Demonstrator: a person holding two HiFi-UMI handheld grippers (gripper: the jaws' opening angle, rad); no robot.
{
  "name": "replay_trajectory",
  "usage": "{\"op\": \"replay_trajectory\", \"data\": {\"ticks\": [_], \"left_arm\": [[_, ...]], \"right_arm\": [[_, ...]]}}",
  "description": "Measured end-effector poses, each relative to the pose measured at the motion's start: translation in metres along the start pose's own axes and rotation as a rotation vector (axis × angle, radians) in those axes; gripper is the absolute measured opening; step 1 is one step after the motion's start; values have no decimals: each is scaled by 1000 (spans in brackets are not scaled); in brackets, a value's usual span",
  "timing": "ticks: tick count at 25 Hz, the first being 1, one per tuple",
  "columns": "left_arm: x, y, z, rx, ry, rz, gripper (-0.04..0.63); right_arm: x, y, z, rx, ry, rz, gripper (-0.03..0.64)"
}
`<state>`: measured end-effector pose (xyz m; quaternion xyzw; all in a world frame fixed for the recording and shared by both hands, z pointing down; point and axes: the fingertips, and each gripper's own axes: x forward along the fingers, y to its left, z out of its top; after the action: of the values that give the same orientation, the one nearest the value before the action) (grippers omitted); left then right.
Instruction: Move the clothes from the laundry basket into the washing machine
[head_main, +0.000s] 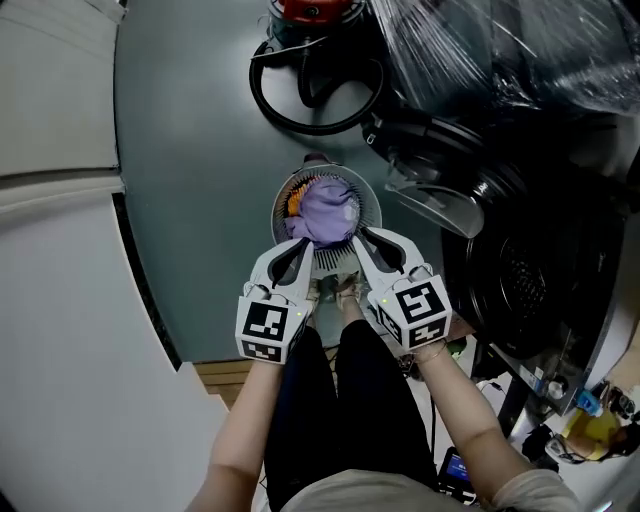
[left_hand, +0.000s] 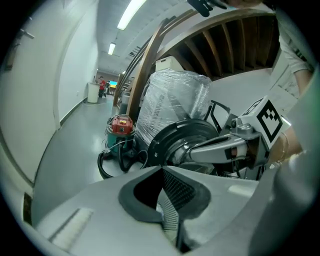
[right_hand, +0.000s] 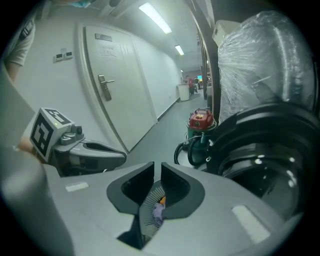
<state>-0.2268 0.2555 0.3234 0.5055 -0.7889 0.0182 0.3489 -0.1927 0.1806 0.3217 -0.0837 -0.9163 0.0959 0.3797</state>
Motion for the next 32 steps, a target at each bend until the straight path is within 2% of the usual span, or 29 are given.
{"op": "replay_trajectory", "data": {"ticks": [11,17,24,26,32], "left_arm": [[81,48,-113,-33,49,14,2],[112,75,-154,-74,33,103,2],[145,83,-203,-93,61,163,2],[152,83,-217,-120,63,178,2],[163,87,-250,-214,75,211,2]], "right_arm": [[112,-33,-121,105,125,15,91],[164,-53,-173,145,162,-21,130],[222,-78,-240,158,256,-97,238],[237,-87,-259,164,296,-119,293],[264,-109,-315,234,416,-173,371]]}}
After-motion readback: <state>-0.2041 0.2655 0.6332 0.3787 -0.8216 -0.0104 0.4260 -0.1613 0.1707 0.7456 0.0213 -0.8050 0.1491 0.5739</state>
